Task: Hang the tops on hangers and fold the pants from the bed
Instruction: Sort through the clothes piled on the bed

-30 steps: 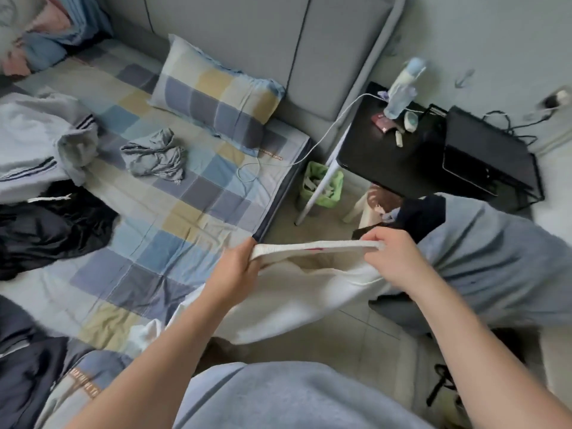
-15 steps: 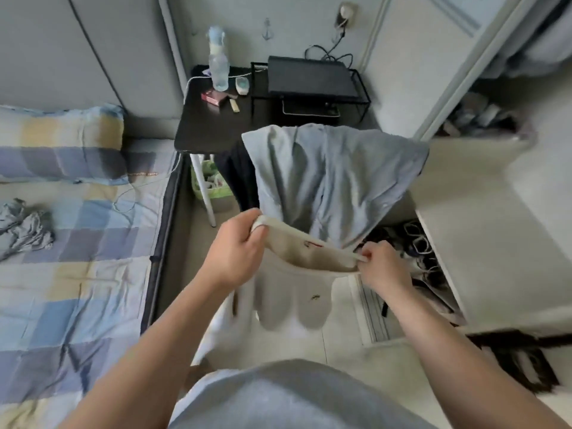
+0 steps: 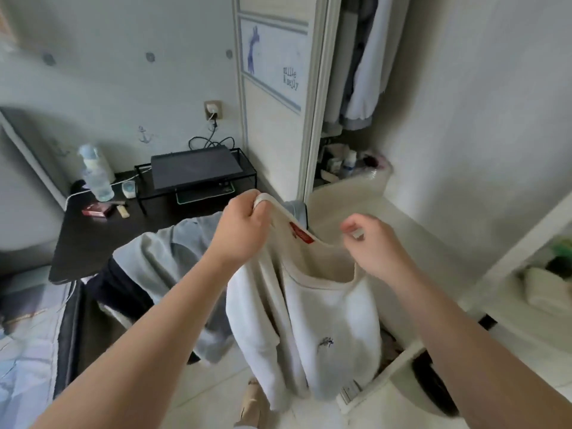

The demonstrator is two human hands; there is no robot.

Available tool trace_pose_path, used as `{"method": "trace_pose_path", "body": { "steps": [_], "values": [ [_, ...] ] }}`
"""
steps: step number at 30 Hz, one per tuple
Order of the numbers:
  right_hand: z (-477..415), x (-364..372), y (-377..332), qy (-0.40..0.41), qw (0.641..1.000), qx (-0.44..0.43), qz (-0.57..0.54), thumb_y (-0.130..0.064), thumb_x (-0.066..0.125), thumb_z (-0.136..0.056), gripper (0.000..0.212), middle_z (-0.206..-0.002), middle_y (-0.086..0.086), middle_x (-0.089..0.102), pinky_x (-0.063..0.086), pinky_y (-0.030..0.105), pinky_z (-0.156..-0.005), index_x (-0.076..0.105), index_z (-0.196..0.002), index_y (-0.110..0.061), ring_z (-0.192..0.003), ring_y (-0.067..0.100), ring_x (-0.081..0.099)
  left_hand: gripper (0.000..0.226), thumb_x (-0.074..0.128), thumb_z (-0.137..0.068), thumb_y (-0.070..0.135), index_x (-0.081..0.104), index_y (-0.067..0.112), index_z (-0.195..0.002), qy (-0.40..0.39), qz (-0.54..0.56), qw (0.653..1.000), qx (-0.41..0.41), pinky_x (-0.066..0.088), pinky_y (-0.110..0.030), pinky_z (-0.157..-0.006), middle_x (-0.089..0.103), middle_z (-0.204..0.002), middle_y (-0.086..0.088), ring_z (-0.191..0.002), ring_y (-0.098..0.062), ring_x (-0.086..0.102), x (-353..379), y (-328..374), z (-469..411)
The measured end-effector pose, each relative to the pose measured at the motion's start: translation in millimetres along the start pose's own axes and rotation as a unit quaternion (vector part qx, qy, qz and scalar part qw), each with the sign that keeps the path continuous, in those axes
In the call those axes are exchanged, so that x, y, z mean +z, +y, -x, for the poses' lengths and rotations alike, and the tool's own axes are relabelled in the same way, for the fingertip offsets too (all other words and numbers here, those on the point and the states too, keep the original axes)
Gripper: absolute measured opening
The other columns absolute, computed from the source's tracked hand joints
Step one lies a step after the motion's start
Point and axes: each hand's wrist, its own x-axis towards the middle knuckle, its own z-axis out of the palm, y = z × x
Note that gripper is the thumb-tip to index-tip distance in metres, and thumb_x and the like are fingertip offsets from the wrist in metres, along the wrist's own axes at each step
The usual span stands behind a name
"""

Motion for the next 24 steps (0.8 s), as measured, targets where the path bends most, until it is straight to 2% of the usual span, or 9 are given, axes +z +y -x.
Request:
{"method": "trace_pose_path", "body": {
  "steps": [2,5,8,10,12,15,19,24],
  "values": [
    [-30,-26,-19,0.032,0.999,-0.024,0.006,-0.017,0.063,-0.091,0.017,-0.096,-0.018,0.059,0.04,0.012,-0.073,0.061,-0.095,-0.034,-0.08,-0.005,0.055,0.032,0.041,-0.09,0.013,0.032,0.021,-0.061,-0.016,0.016,0.999,0.034,0.028,-0.015,-0.045,0.037,-0.047,0.018,-0.046,-0.002,0.033,13,23,-39],
    [-79,-67,-47,0.107,0.992,-0.052,0.03,-0.02,0.061,-0.092,0.015,-0.099,-0.014,0.059,0.045,0.024,-0.081,0.061,-0.095,-0.034,-0.087,0.006,0.058,0.033,0.042,-0.092,0.016,0.032,0.022,-0.062,-0.034,0.027,0.995,0.089,0.027,-0.014,-0.043,0.035,-0.048,0.015,-0.044,-0.003,0.032,25,61,-103],
    [-129,-113,-74,0.181,0.978,-0.075,0.069,-0.019,0.062,-0.091,0.015,-0.105,-0.006,0.057,0.047,0.029,-0.082,0.062,-0.1,-0.031,-0.087,0.011,0.06,0.032,0.042,-0.094,0.018,0.036,0.02,-0.063,-0.039,0.028,0.987,0.155,0.028,-0.016,-0.043,0.038,-0.057,0.009,-0.044,-0.003,0.036,30,102,-170],
    [-160,-143,-91,0.226,0.964,-0.079,0.113,-0.02,0.062,-0.092,0.018,-0.109,-0.006,0.052,0.048,0.031,-0.086,0.062,-0.109,-0.027,-0.095,0.016,0.06,0.03,0.041,-0.097,0.018,0.038,0.015,-0.067,-0.058,0.026,0.978,0.196,0.031,-0.024,-0.049,0.039,-0.06,0.004,-0.049,-0.005,0.036,32,128,-210],
    [-188,-174,-110,0.267,0.948,-0.074,0.153,-0.021,0.06,-0.093,0.027,-0.118,-0.003,0.052,0.047,0.035,-0.093,0.062,-0.12,-0.022,-0.109,0.021,0.057,0.03,0.04,-0.099,0.019,0.04,0.012,-0.07,-0.078,0.018,0.97,0.229,0.031,-0.03,-0.055,0.04,-0.063,0.001,-0.056,-0.014,0.038,34,153,-249],
    [-226,-216,-142,0.312,0.924,-0.067,0.212,-0.021,0.059,-0.093,0.038,-0.134,0.004,0.05,0.042,0.041,-0.105,0.057,-0.131,-0.02,-0.125,0.026,0.049,0.034,0.041,-0.101,0.02,0.038,0.011,-0.068,-0.11,0.02,0.955,0.274,0.029,-0.032,-0.057,0.039,-0.062,-0.001,-0.058,-0.018,0.038,36,185,-302],
    [-265,-265,-178,0.351,0.883,-0.031,0.311,-0.026,0.056,-0.096,0.047,-0.146,0.003,0.044,0.037,0.042,-0.107,0.048,-0.142,-0.023,-0.132,0.027,0.042,0.032,0.041,-0.101,0.021,0.043,0.007,-0.073,-0.128,0.013,0.937,0.325,0.03,-0.033,-0.057,0.041,-0.065,-0.005,-0.062,-0.022,0.04,41,224,-362],
    [-292,-322,-208,0.393,0.823,0.007,0.409,-0.029,0.053,-0.097,0.05,-0.147,-0.001,0.041,0.028,0.041,-0.109,0.042,-0.145,-0.027,-0.136,0.024,0.036,0.035,0.043,-0.099,0.02,0.036,0.012,-0.065,-0.142,0.058,0.917,0.368,0.028,-0.029,-0.051,0.036,-0.06,0.0,-0.055,-0.017,0.035,53,280,-423]
  ]
}}
